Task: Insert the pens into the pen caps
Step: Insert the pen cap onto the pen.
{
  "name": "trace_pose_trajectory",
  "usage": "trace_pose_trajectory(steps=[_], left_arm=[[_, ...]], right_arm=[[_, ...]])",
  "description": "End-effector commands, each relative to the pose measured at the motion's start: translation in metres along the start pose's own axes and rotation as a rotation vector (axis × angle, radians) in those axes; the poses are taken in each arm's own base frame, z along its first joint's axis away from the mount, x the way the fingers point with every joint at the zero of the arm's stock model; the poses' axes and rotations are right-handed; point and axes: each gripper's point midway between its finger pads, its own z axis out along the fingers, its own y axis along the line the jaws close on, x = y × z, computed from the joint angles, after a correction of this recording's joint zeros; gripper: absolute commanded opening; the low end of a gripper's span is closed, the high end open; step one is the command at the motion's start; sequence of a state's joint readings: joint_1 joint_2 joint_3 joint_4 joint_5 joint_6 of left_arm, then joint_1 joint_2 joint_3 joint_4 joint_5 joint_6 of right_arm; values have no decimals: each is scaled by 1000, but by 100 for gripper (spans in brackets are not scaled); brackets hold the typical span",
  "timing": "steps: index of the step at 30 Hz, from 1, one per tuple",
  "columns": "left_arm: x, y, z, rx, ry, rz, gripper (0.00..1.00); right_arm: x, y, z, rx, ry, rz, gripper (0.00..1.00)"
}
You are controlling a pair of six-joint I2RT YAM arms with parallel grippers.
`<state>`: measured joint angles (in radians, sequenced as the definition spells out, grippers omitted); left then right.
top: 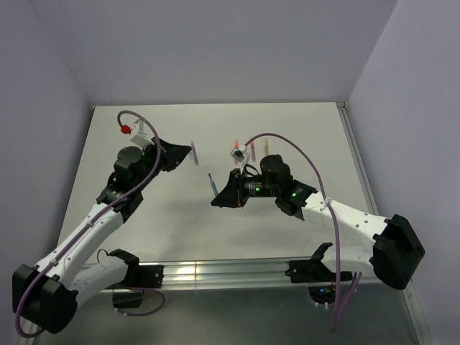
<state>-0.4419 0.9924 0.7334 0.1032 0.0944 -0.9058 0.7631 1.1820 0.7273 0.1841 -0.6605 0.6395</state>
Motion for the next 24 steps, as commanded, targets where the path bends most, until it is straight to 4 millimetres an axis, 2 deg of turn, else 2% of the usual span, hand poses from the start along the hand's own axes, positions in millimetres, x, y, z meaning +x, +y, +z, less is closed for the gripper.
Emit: trace_pose_trajectory(steps=[1, 5, 9, 11, 12, 16, 24], left_arm=[[-22, -49, -20, 234, -52, 121, 0], [-36, -71, -36, 318, -71, 190, 0], [-39, -87, -50, 411, -70, 219, 0], [-33, -84, -50, 427, -63, 201, 0], [-34, -89, -53, 460, -78, 191, 0], [-26, -82, -56, 478, -63, 159, 0], [-26, -78, -58, 475, -65, 146, 0]], right_arm=[[-32, 41, 2, -97, -94, -84, 0], [-35, 59, 11, -139, -107, -87, 0], [-42, 61, 17, -144, -131, -66, 0], [-45, 61, 20, -140, -144, -63, 0], [-48, 61, 22, -131, -154, -63, 0], [-51, 59, 29, -120, -167, -47, 0], [-58, 62, 42, -113, -173, -43, 0]])
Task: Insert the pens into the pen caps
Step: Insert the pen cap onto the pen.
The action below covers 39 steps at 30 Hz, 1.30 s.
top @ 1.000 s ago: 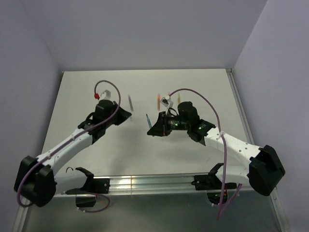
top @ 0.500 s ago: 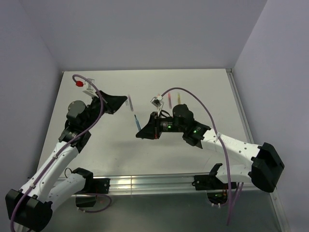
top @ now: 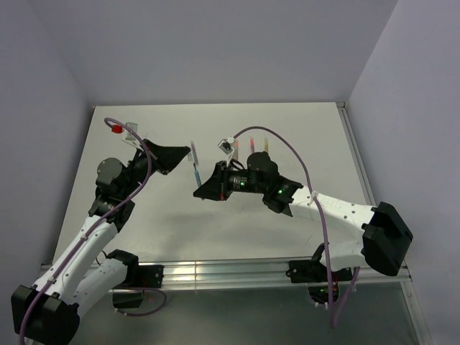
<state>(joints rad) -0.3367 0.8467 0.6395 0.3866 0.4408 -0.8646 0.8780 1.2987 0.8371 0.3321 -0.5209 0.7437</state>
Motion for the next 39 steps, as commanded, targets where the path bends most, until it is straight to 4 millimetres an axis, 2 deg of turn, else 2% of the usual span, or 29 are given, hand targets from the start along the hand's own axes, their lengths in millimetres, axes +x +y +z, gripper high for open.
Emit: trace_pose_trajectory(steps=[1, 15, 27, 39], left_arm=[[-10, -18, -4, 72, -34, 19, 1], [-8, -12, -4, 59, -28, 4, 0], [-11, -6, -3, 38, -33, -14, 0], [-6, -8, -3, 57, -17, -23, 0]], right_arm=[[-27, 27, 8, -64, -74, -48, 0], [-25, 25, 14, -47, -54, -46, 0], [-14, 20, 19, -40, -23, -36, 0], [-18, 19, 21, -27, -34, -38, 0]])
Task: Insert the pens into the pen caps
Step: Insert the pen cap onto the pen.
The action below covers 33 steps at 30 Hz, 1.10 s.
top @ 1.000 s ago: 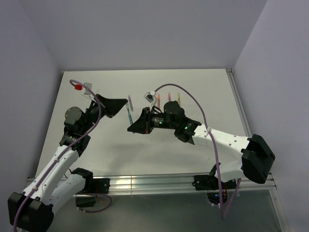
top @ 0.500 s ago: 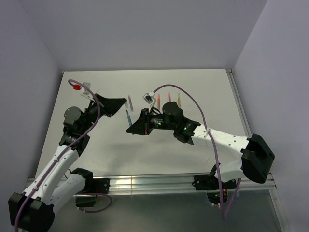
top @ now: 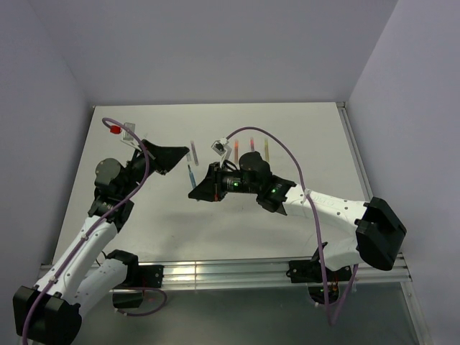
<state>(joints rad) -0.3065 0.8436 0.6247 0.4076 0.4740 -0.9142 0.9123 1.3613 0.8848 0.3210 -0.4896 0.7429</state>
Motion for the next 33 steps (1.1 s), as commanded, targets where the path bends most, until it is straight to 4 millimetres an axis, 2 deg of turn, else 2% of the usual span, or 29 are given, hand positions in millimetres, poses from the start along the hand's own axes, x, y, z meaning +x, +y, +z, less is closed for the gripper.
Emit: trace_pose_trajectory(steps=[1, 18, 33], left_arm=[[-4, -9, 0, 50, -14, 17, 0], [1, -12, 0, 75, 7, 13, 0], [4, -4, 2, 51, 19, 6, 0]], right_arm=[[-22, 20, 3, -39, -57, -45, 0], [-32, 16, -3, -4, -88, -55, 0], [-42, 15, -15, 13, -134, -64, 0]])
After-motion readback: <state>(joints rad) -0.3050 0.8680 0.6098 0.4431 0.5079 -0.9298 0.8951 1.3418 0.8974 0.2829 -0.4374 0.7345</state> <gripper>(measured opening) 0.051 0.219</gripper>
